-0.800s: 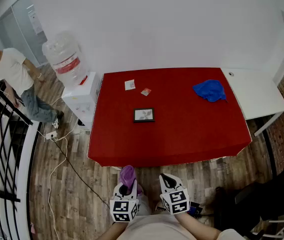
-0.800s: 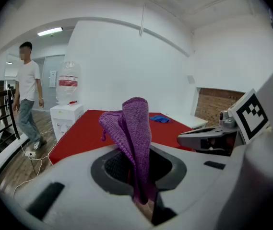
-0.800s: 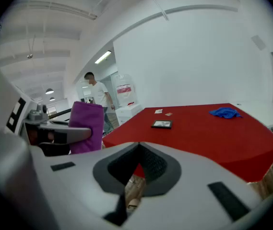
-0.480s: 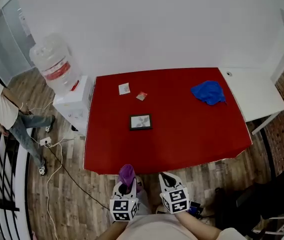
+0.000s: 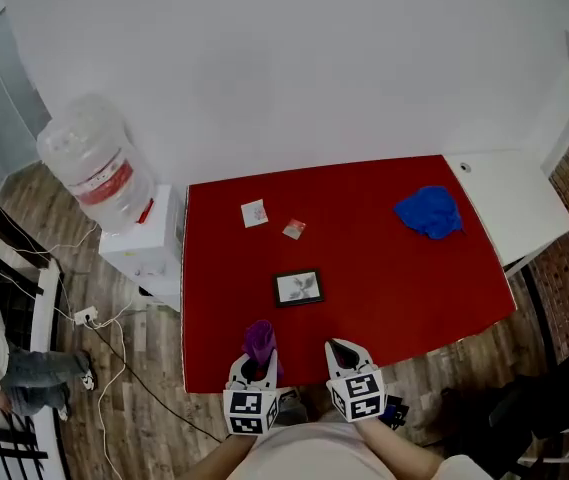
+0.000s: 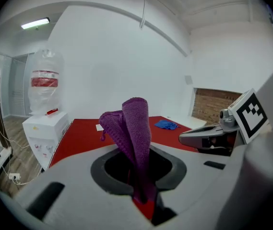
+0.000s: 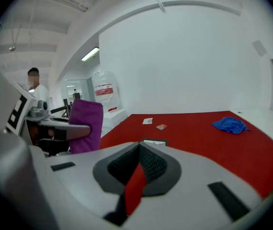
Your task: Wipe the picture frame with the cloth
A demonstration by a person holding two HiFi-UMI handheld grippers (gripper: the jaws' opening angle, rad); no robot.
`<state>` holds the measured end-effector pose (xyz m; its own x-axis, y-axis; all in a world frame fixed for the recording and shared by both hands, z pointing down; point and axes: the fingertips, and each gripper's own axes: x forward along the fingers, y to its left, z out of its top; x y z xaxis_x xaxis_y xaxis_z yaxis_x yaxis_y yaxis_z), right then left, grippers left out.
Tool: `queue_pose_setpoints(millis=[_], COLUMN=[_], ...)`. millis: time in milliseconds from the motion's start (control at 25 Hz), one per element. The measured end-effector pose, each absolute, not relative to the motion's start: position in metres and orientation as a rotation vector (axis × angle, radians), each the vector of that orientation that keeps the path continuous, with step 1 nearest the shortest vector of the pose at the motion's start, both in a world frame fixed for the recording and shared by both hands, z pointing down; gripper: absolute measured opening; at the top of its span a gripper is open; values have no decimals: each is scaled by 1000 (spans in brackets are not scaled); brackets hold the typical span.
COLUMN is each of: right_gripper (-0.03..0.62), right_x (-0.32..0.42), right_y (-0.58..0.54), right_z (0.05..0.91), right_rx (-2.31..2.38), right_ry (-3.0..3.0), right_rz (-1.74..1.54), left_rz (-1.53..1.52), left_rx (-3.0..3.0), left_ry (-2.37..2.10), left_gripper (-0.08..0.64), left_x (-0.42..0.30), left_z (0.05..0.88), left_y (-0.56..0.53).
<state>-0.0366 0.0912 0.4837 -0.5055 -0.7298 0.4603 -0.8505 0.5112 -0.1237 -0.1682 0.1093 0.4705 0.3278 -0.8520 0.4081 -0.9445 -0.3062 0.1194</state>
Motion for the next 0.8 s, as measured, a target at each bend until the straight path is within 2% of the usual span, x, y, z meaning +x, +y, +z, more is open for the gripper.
queue_pose_setpoints(millis=[320,800], right_gripper=[4,3], right_x=[-55,-43], right_y=[54,4], right_z=[482,490], right_rx=[1319,1270], right_ry=[-2375,-2381], right_rz=[491,512], left_rz=[383,428], left_rx=[2267,2216], left_ry=[-1543,-1576], left_gripper=[61,61], left_x=[-179,-172], left_z=[475,485], left_y=[69,26])
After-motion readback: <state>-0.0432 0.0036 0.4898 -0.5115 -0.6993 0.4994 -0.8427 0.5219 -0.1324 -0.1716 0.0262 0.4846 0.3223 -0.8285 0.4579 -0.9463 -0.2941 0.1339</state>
